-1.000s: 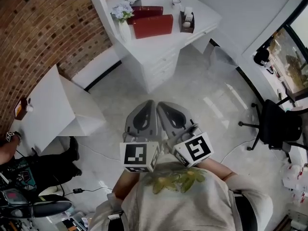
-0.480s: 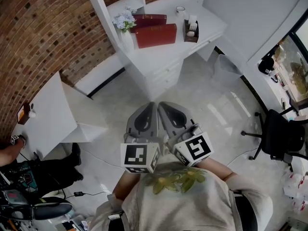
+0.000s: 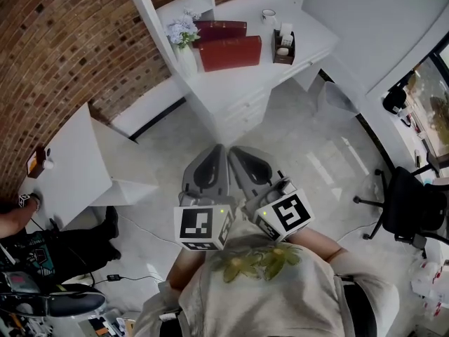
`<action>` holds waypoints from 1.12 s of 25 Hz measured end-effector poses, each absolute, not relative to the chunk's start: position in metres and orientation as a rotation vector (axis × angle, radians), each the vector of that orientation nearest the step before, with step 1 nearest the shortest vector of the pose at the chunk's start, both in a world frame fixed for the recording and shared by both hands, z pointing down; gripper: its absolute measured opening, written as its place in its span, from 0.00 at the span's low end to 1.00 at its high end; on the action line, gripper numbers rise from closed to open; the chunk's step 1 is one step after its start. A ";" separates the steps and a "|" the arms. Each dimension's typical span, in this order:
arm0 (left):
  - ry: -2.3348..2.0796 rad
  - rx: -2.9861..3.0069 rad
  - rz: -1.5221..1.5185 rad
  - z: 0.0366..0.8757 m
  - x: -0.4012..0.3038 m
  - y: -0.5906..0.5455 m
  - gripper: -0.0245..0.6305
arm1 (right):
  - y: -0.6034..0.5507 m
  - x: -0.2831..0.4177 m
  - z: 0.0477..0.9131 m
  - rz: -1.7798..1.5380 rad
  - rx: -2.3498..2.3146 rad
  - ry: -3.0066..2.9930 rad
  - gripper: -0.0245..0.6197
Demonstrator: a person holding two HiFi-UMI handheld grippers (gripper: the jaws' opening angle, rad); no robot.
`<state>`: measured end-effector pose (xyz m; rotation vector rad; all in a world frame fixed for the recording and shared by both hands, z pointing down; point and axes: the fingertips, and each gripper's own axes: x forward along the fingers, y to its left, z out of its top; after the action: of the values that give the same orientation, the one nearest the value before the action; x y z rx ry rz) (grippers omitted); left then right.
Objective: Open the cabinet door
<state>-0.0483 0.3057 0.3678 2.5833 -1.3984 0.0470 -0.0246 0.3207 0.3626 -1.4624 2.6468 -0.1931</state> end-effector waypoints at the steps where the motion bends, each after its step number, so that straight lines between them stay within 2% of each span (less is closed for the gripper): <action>1: -1.403 2.580 0.052 0.369 -0.049 0.304 0.05 | 0.319 -0.025 0.363 -0.195 -1.456 2.651 0.07; 12: -1.389 2.584 0.080 0.378 -0.048 0.264 0.05 | 0.280 -0.023 0.370 -0.236 -1.424 2.670 0.07; 28: -1.328 2.610 0.044 0.370 -0.033 0.139 0.05 | 0.156 -0.011 0.364 -0.215 -1.433 2.708 0.08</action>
<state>-0.0328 0.1394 0.3701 2.6099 -1.3278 0.0438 -0.0111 0.1564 0.3639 -1.4333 2.7079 -0.2148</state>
